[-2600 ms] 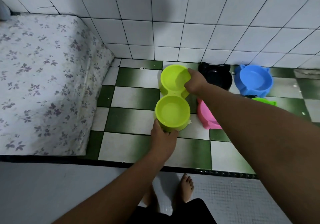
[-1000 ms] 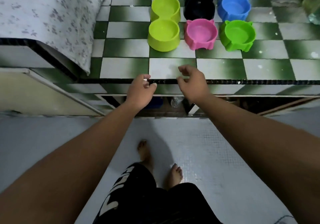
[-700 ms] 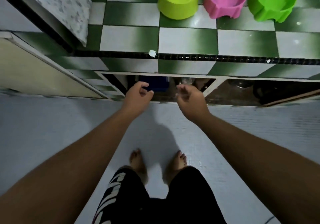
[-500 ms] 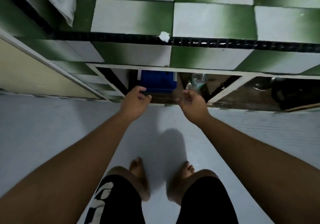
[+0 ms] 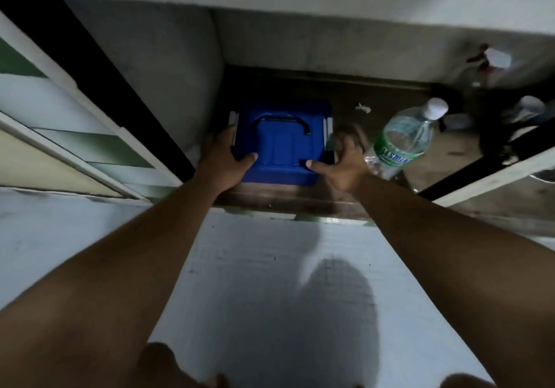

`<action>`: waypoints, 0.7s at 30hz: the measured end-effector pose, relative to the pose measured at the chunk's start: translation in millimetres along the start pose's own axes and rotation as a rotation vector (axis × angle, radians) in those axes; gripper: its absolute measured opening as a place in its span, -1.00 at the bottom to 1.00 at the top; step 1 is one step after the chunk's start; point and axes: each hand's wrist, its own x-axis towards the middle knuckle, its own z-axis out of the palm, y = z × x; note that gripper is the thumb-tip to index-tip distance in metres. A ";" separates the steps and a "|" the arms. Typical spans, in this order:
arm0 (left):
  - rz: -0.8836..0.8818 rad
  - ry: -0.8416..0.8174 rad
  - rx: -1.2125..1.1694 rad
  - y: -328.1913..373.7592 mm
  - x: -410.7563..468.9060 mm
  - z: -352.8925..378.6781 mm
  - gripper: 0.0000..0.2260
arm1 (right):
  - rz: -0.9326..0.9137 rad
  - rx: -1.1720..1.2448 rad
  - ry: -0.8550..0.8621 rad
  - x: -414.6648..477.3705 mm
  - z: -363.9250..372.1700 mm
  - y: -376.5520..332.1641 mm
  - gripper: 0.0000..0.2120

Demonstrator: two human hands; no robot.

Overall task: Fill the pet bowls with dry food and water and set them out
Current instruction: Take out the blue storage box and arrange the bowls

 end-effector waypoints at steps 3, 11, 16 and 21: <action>0.031 0.010 -0.110 -12.0 21.6 11.8 -0.11 | -0.008 0.131 -0.024 20.4 14.0 6.5 0.14; 0.042 -0.069 -0.320 -20.5 40.8 20.9 -0.01 | -0.083 0.317 -0.151 81.5 37.4 34.8 0.19; 0.035 -0.054 -0.400 -23.1 42.0 24.0 0.00 | -0.084 0.330 -0.158 70.8 34.4 23.0 0.12; 0.030 -0.083 -0.400 -20.9 20.3 22.4 0.00 | -0.060 0.354 -0.153 57.4 33.8 28.0 0.20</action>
